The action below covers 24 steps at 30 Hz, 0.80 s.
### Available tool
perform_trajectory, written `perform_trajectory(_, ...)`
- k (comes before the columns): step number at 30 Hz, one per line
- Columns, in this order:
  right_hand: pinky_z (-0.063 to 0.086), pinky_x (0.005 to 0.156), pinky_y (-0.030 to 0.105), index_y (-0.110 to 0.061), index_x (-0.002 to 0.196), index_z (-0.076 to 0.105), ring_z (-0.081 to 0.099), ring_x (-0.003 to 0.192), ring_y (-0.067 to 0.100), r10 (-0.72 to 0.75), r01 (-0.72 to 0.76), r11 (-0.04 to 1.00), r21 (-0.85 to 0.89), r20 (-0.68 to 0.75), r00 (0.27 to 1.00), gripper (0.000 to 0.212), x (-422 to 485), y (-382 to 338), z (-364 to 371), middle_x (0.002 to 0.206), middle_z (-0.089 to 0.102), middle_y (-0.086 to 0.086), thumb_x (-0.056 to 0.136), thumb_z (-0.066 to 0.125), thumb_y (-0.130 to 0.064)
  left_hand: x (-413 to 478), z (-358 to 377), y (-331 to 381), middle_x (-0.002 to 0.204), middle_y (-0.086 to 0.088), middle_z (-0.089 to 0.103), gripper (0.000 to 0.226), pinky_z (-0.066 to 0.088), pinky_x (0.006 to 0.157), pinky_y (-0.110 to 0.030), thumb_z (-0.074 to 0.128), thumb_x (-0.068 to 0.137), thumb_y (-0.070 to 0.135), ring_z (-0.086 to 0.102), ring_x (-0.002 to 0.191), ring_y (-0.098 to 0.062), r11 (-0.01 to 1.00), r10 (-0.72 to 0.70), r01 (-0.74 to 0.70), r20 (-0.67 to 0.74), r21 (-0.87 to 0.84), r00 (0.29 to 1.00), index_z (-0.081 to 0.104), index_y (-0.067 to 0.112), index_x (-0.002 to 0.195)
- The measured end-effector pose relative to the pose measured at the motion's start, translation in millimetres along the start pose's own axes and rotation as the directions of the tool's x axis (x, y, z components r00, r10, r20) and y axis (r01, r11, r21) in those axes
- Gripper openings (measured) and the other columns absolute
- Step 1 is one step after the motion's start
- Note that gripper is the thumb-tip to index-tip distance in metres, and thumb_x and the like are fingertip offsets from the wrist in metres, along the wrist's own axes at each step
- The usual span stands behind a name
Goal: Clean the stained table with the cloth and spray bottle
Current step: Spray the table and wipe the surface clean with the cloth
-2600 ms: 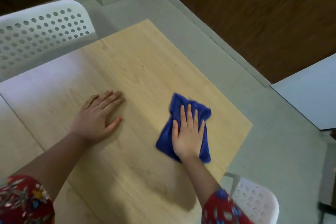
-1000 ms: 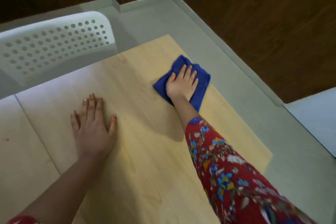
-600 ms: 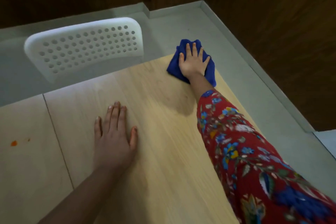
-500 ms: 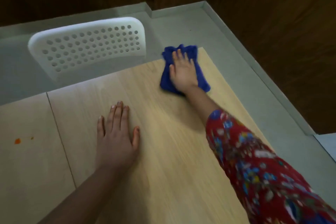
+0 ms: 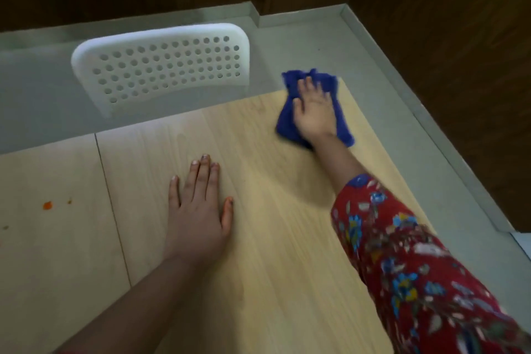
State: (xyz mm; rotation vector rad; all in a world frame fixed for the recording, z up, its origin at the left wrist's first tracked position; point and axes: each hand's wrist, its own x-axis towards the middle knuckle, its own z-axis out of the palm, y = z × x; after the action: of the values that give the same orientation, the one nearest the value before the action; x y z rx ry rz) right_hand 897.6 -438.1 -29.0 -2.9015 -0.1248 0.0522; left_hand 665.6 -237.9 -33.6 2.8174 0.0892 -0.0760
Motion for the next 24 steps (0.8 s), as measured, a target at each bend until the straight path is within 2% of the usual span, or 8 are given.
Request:
perform_trajectory(3, 0.008, 0.121, 0.041, -0.019, 0.152, 0.026, 0.014, 0.149, 0.021, -0.399, 0.401, 0.916, -0.010, 0.093, 0.912, 0.056, -68.4, -72.2, 26.1, 0.160, 0.021, 0.002, 0.099, 0.037, -0.035, -1.4, 1.2, -1.2, 0.162, -0.006, 0.013, 0.069, 0.009, 0.120, -0.050, 0.022, 0.093, 0.044, 0.008, 0.150, -0.019, 1.000, 0.006, -0.006, 0.007, 0.011, 1.000, 0.021, 0.011, 0.153)
perform_trajectory(6, 0.008, 0.119, 0.041, -0.031, 0.151, 0.027, 0.014, 0.148, 0.019, -0.491, 0.495, 0.869, -0.002, 0.111, 0.864, 0.054, -90.0, -77.4, 30.8, 0.160, 0.023, -0.006, 0.099, 0.036, -0.043, -1.2, 2.9, -2.4, 0.162, -0.005, 0.014, 0.069, 0.009, 0.119, -0.049, 0.023, 0.094, 0.044, 0.009, 0.149, -0.018, 1.000, 0.002, -0.003, 0.012, 0.029, 1.000, 0.022, 0.011, 0.153)
perform_trajectory(9, 0.012, 0.119, 0.048, -0.032, 0.152, 0.025, 0.013, 0.149, 0.021, -0.134, 0.135, 0.989, -0.057, 0.008, 0.991, 0.053, -30.3, -20.2, 14.9, 0.161, 0.019, -0.007, 0.101, 0.032, -0.045, -1.1, 2.1, -3.1, 0.163, -0.003, 0.004, 0.069, 0.002, 0.120, -0.045, 0.016, 0.095, 0.047, 0.000, 0.150, -0.016, 1.000, 0.008, -0.008, 0.016, 0.015, 1.000, 0.013, 0.014, 0.155)
perform_trajectory(11, 0.007, 0.120, 0.048, -0.030, 0.154, 0.018, 0.007, 0.150, 0.022, 0.190, -0.191, 0.979, -0.066, -0.014, 0.982, 0.057, 6.2, 26.2, 0.1, 0.163, 0.011, -0.005, 0.101, 0.024, -0.049, -1.2, 2.8, -2.6, 0.163, -0.003, 0.001, 0.068, -0.001, 0.120, -0.044, 0.015, 0.096, 0.047, -0.004, 0.150, -0.016, 1.000, 0.019, -0.020, 0.013, 0.016, 1.000, 0.010, 0.014, 0.155)
perform_trajectory(13, 0.002, 0.120, 0.048, -0.029, 0.155, 0.011, 0.004, 0.150, 0.024, 0.355, -0.354, 0.934, -0.047, 0.011, 0.935, 0.059, 29.7, 48.3, -7.8, 0.163, 0.005, -0.002, 0.101, 0.018, -0.052, -0.9, 1.9, -2.7, 0.163, -0.003, 0.002, 0.068, 0.000, 0.120, -0.045, 0.016, 0.096, 0.047, -0.003, 0.150, -0.016, 1.000, 0.015, -0.015, 0.006, 0.020, 1.000, 0.012, 0.013, 0.155)
perform_trajectory(18, 0.003, 0.121, 0.046, -0.025, 0.155, 0.009, 0.008, 0.149, 0.027, 0.398, -0.398, 0.917, -0.023, 0.004, 0.917, 0.059, 21.8, 47.5, -7.5, 0.163, 0.007, 0.003, 0.102, 0.016, -0.048, 0.8, 3.1, -4.2, 0.162, -0.004, 0.008, 0.068, 0.001, 0.120, -0.047, 0.018, 0.095, 0.046, 0.002, 0.150, -0.019, 0.998, 0.065, -0.065, 0.017, 0.018, 0.998, 0.017, 0.012, 0.154)
perform_trajectory(21, 0.003, 0.121, 0.045, -0.021, 0.156, 0.010, 0.010, 0.149, 0.026, 0.474, -0.474, 0.881, -0.004, -0.030, 0.880, 0.058, -33.9, 68.6, -14.6, 0.163, 0.010, 0.003, 0.102, 0.017, -0.045, -1.3, 2.4, -1.8, 0.160, 0.002, 0.019, 0.063, 0.007, 0.119, -0.046, 0.025, 0.095, 0.046, 0.010, 0.149, -0.015, 0.951, 0.308, -0.309, 0.042, 0.027, 0.951, 0.030, 0.017, 0.151)
perform_trajectory(24, 0.004, 0.121, 0.047, -0.021, 0.155, 0.011, 0.012, 0.148, 0.026, 0.555, -0.556, 0.831, -0.002, -0.043, 0.831, 0.059, -111.9, 95.1, -14.6, 0.163, 0.011, 0.003, 0.102, 0.018, -0.045, -1.5, -0.4, -3.4, 0.157, 0.004, 0.029, 0.060, 0.013, 0.118, -0.044, 0.030, 0.094, 0.044, 0.021, 0.146, -0.014, 0.913, 0.407, -0.407, 0.030, 0.003, 0.913, 0.042, 0.018, 0.146)
